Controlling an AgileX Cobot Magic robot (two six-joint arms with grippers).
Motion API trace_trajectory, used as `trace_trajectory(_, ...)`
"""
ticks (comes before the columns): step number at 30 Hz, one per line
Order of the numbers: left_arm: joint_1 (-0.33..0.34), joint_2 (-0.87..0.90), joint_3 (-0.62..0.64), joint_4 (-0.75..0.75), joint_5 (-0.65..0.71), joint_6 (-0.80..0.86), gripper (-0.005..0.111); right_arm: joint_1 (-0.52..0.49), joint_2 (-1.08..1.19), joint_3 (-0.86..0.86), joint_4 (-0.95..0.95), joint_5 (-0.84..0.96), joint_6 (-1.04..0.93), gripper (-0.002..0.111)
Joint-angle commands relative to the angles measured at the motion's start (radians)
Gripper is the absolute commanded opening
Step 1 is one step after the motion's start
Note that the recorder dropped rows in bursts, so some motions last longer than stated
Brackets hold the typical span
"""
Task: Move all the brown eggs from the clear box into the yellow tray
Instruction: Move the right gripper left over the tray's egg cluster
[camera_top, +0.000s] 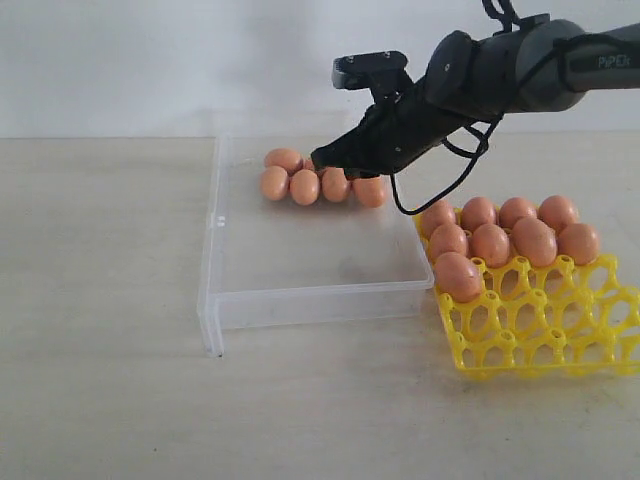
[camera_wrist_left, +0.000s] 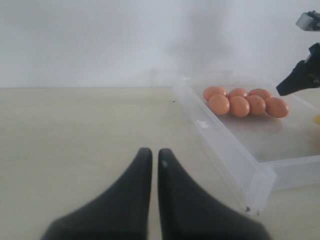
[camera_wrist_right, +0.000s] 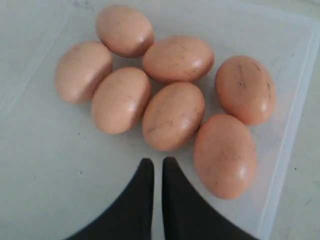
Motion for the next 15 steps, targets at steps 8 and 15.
trace_trajectory(8, 0.004, -0.002, 0.003, -0.003, -0.001, 0.002, 0.004, -0.035, 0.077, -0.243, -0.003, 0.147, -0.070, 0.006)
trace_trajectory(15, 0.004, -0.002, 0.003, -0.003, -0.001, 0.002, 0.004, -0.035, 0.133, -0.302, -0.100, 0.254, -0.086, 0.046)
